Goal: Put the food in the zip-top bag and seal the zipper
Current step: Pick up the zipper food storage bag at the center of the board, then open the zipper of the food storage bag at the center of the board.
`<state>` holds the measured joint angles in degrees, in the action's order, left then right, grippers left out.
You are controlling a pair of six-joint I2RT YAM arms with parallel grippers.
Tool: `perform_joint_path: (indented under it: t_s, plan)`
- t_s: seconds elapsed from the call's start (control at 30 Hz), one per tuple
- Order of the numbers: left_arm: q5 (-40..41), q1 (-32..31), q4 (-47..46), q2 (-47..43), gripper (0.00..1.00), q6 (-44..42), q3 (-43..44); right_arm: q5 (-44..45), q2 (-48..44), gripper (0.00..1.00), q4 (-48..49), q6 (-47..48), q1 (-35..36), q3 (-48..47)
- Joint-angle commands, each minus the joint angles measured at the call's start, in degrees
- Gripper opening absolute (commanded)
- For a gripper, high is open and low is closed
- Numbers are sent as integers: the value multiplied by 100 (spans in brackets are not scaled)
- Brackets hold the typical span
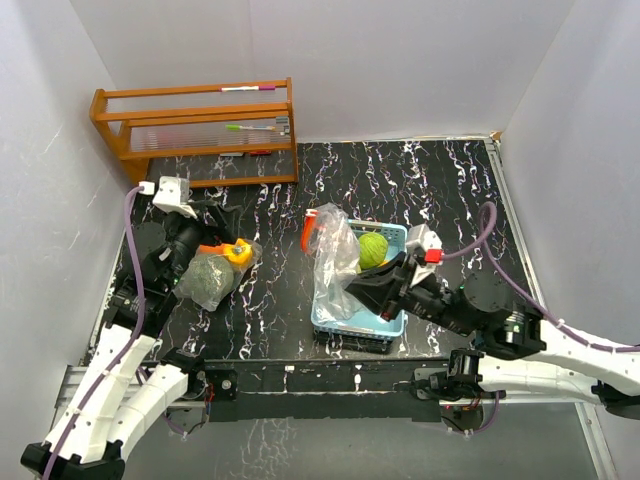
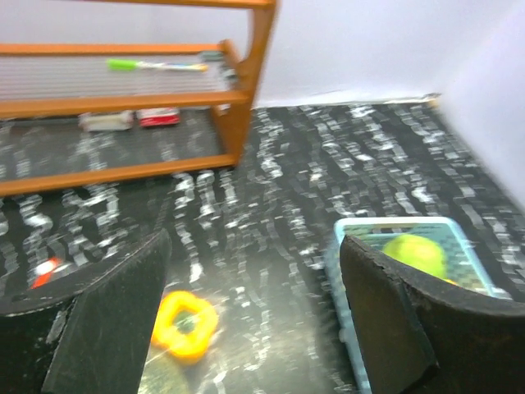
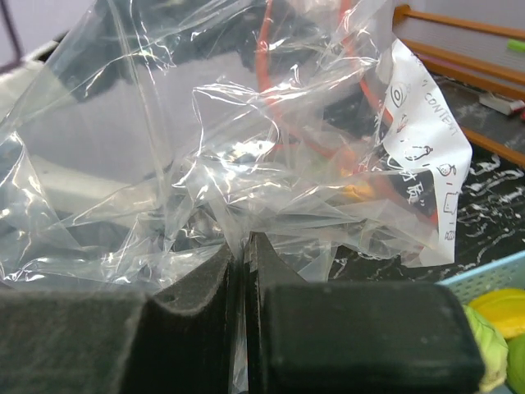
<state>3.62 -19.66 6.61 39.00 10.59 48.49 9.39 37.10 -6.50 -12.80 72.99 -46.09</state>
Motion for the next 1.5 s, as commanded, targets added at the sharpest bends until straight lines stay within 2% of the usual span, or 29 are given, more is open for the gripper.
perform_joint_path:
  t_s: [0.0,0.13,0.23,0.33,0.37,0.53,0.77,0.87,1.0,1.3,1.4,1.47]
  plan:
    - [-1642,18,-1314,72,81,789,-241,-655,-234,8,-231,-79,-17,-426]
    - [-3755,21,-3238,176,77,1421,-685,-941,-279,8,-419,-83,-13,-645]
    - [-4592,18,-5020,285,75,2285,-1136,-1024,-239,8,-567,-94,-14,-833]
    - [-5077,20,-6876,408,76,3219,-1577,-1120,-265,8,-571,-86,-13,-943]
    - [-5192,16,-7979,493,78,3624,-1833,-1219,-265,8,-617,-89,-13,-1074]
    - [-5257,10,-9331,697,78,4188,-2065,-1562,-210,8,-668,-108,-13,-1194]
    - [-5311,-96,-9815,960,77,3945,-2106,-2141,113,8,-588,-117,-13,-1305]
    - [-5362,-162,-9555,1063,71,3722,-1963,-2353,282,8,-479,-128,-17,-1334]
    - [-5368,-226,-9466,1180,70,3495,-1856,-2591,384,8,-317,-124,-13,-1342]
    - [-5297,-399,-9880,1489,69,3722,-1875,-2639,412,8,-115,-207,-13,-1233]
    - [-5576,-442,-10394,1691,69,4075,-1855,-2402,385,8,-117,-222,-13,-1243]
    - [-5796,-442,-10397,1699,69,4195,-1844,-2251,318,8,-140,-187,-13,-1274]
